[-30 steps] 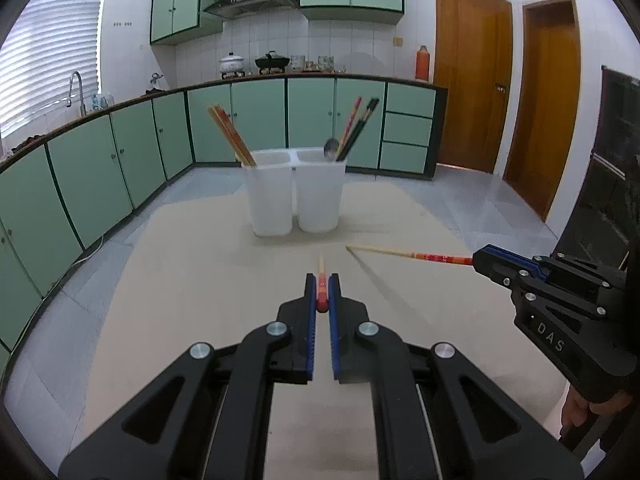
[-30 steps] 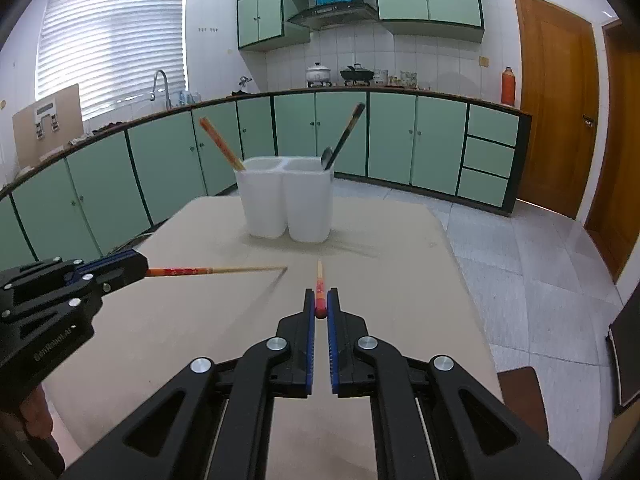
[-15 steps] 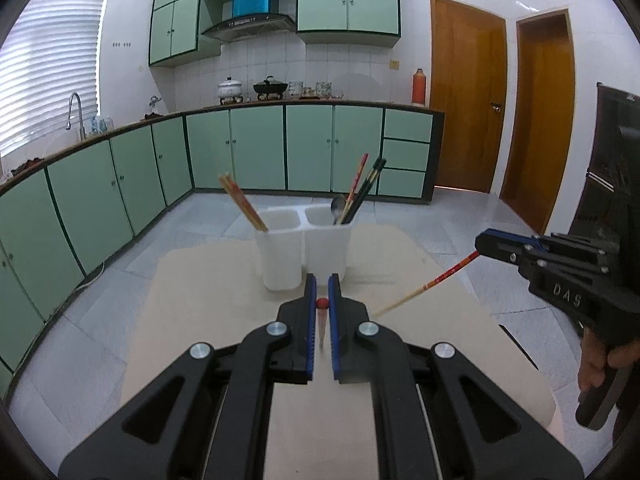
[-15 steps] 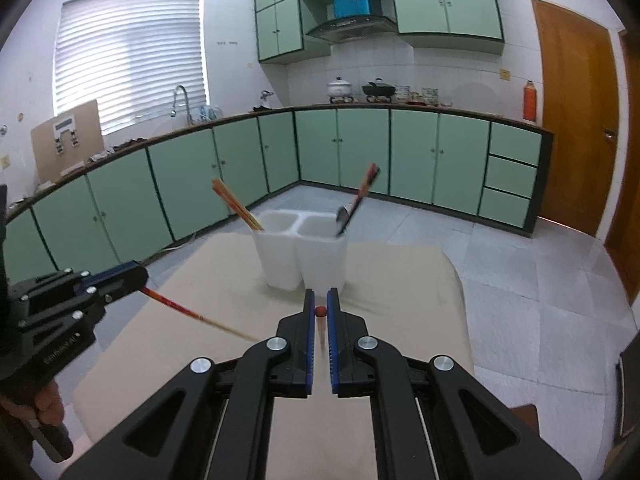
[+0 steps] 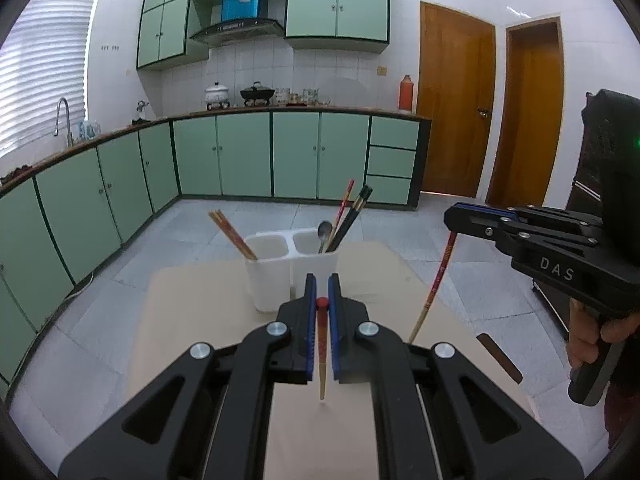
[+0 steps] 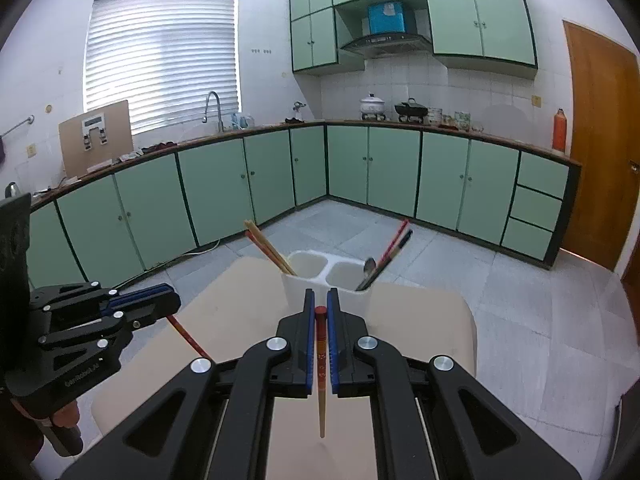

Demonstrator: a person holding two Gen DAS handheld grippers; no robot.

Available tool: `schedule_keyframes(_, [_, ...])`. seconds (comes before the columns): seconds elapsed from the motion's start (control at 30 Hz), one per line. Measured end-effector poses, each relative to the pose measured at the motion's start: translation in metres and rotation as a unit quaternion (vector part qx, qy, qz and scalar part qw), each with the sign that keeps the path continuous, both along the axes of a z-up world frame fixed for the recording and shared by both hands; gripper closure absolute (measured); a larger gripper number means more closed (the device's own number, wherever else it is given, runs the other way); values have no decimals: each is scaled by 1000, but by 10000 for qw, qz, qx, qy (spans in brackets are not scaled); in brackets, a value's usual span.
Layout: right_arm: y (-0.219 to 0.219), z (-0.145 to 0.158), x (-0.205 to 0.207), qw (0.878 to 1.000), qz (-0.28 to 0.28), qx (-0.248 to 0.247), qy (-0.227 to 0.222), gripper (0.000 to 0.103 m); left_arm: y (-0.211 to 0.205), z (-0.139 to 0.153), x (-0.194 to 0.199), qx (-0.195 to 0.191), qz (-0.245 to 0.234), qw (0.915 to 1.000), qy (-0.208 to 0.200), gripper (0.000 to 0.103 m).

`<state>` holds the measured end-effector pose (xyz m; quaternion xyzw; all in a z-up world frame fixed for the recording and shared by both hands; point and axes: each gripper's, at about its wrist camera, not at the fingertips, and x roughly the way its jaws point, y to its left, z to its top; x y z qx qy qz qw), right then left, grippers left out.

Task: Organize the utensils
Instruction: 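Lift both chopsticks upright and carry them over the white holder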

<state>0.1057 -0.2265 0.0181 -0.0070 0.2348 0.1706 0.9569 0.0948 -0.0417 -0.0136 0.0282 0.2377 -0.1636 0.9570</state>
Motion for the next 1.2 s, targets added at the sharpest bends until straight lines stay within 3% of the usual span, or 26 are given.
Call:
schedule_keyframes(0.53, [9,51,34,9986,111,22,-522,97,1,47,30,-126,14,9981,-610,98])
schedule_keyframes(0.9, [6,92,95,9949,-99,268,-970,97,-5,94,92,-383,217,9913,-1238,98])
schedule_keyframes(1.03, [7,93,124,9945,-214,283,-985,97,-8,99,123,-424,332,9891,-1371,98])
schedule_keyframes(1.2, [6,71,160,9956,-274,364,-819,97,-9,79,166,-386,520,9901,-1248,98])
